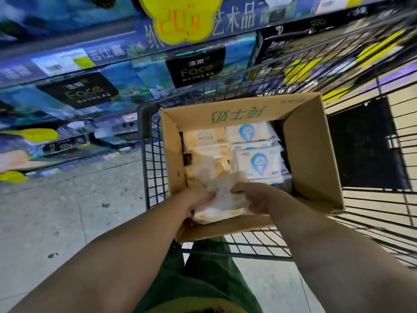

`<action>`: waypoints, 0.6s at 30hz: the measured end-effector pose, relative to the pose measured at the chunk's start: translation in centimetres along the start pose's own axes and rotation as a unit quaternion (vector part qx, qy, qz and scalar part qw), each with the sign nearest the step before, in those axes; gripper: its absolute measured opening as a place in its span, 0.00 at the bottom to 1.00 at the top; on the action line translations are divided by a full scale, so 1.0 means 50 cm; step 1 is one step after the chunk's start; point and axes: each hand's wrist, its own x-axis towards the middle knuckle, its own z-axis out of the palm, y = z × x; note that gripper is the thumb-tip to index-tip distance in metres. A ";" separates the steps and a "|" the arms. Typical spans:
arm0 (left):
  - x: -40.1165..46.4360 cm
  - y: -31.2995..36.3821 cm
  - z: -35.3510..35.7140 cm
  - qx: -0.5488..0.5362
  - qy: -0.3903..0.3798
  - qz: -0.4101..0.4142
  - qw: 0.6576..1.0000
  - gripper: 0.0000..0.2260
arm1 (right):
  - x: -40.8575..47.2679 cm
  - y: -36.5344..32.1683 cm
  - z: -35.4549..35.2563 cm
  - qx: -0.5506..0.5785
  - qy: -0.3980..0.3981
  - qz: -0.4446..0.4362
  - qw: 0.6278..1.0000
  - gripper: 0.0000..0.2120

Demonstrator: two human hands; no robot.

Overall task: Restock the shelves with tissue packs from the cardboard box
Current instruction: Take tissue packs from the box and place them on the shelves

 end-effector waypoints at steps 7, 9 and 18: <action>-0.058 0.018 -0.047 -0.159 -0.049 0.074 0.983 0.30 | -0.173 -0.028 -0.011 -0.009 0.032 -0.185 0.982 0.01; -0.091 0.018 -0.066 -0.183 -0.056 0.120 0.974 0.20 | -0.211 -0.044 0.003 -0.018 0.032 -0.245 0.969 0.03; -0.221 -0.062 -0.214 -0.342 0.014 0.305 0.889 0.33 | -0.289 -0.112 0.166 -0.033 -0.056 -0.329 0.942 0.13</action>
